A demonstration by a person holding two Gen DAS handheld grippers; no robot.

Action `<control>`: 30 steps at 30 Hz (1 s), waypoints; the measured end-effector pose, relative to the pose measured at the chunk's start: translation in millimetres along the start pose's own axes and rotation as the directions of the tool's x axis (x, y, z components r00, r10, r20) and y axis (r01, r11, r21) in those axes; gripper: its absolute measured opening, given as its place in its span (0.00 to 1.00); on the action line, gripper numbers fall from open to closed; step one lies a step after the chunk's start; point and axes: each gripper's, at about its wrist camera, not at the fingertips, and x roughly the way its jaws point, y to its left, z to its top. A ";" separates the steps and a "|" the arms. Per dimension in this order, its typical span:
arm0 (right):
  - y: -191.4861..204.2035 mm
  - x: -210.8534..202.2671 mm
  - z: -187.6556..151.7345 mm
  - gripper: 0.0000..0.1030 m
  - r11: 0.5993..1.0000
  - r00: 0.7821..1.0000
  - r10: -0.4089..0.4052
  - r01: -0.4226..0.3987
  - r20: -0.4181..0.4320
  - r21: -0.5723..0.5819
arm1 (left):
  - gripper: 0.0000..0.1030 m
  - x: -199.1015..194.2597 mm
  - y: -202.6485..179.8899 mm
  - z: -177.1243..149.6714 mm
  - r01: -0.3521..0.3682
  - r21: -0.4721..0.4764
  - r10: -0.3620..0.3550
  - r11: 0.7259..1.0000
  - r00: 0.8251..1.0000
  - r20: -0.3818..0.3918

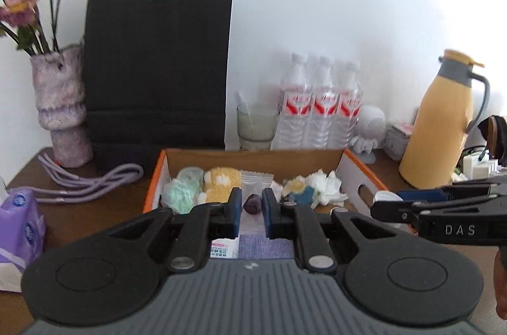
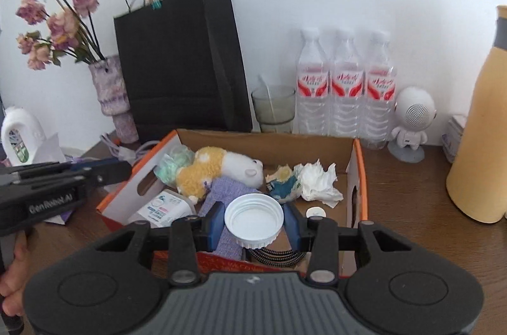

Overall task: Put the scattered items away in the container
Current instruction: 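Lower the clear packet and bottle cap into the box and open both tools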

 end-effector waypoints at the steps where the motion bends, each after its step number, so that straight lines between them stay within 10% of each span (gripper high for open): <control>1: -3.6 17.5 7.0 0.38 1.000 0.999 -0.003 0.004 -0.053 0.010 | 0.14 19.2 3.2 -1.2 0.007 -0.021 -0.008 1.000 0.999 -0.046; 11: -20.0 130.6 18.8 0.39 0.996 0.931 -0.081 0.087 -0.355 0.000 | 0.15 107.9 5.2 -6.2 -0.016 0.004 0.016 1.000 0.964 -0.264; 17: -20.3 125.5 22.9 0.47 0.997 0.925 -0.065 0.077 -0.374 0.017 | 0.32 106.0 13.4 -0.6 0.013 -0.073 -0.035 0.997 0.949 -0.313; 25: -37.7 62.0 44.4 0.57 0.991 0.952 -0.099 0.122 -0.290 0.063 | 0.74 56.4 12.2 23.5 -0.034 -0.057 0.018 0.998 0.964 -0.265; 30: -52.1 2.1 30.6 0.73 0.990 0.971 -0.128 0.136 -0.202 0.029 | 0.84 9.2 15.1 6.5 -0.066 0.010 0.066 0.998 0.973 -0.222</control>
